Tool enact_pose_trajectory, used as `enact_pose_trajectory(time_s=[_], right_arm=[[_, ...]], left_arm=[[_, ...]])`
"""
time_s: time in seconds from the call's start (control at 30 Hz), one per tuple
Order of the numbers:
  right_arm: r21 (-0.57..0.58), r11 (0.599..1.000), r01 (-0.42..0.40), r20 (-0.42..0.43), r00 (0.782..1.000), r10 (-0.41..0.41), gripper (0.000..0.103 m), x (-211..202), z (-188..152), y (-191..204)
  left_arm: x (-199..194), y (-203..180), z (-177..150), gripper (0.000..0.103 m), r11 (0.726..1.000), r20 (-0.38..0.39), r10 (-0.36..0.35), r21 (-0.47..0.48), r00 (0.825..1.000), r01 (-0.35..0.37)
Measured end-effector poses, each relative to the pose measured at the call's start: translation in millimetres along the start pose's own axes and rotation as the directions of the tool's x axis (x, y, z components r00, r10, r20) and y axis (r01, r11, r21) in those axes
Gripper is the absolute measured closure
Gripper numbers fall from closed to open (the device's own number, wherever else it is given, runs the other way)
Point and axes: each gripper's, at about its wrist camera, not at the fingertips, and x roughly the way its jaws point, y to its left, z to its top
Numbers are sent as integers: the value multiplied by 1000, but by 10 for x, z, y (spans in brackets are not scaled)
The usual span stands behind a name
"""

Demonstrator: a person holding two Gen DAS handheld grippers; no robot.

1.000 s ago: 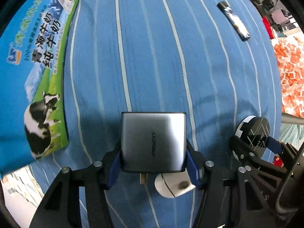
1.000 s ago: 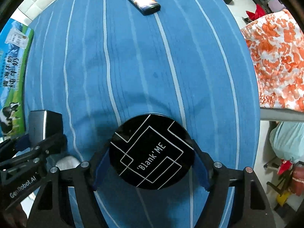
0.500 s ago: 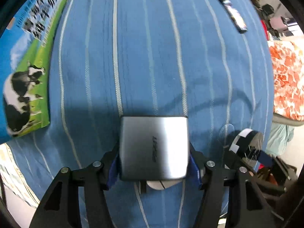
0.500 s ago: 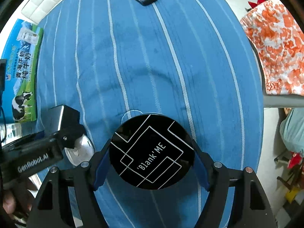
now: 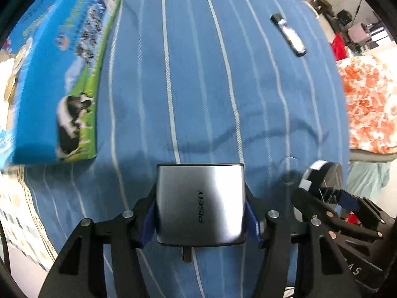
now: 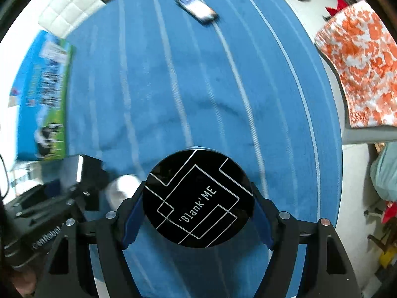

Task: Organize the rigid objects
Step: 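Carry the grey adapter and black tin into the blue box and open both tools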

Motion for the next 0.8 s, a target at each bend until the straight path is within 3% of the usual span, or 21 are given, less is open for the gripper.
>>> enact_pose_trajectory(time_s=[0.07, 0.2, 0.37, 0.63, 0.8], right_arm=[[-17, 999, -29, 21, 999, 29, 26, -174, -24, 107], [-62, 997, -55, 57, 997, 58, 26, -436, 34, 390], [-124, 987, -106, 92, 989, 118, 26, -798, 58, 936], [-207, 961, -183, 129, 969, 212, 26, -1070, 133, 2165], [-205, 950, -237, 73, 964, 256, 26, -806, 279, 2994]], left_arm=[[-202, 97, -61, 47, 999, 19, -42, -27, 999, 42], [-553, 278, -112, 47, 998, 105, -49, -26, 993, 52], [-1129, 712, -128, 47, 990, 210, -108, -72, 972, 125], [-1814, 1752, -9, 47, 986, 335, -76, -117, 939, 121], [-1743, 2509, 130, 47, 981, 318, -29, -172, 948, 87]])
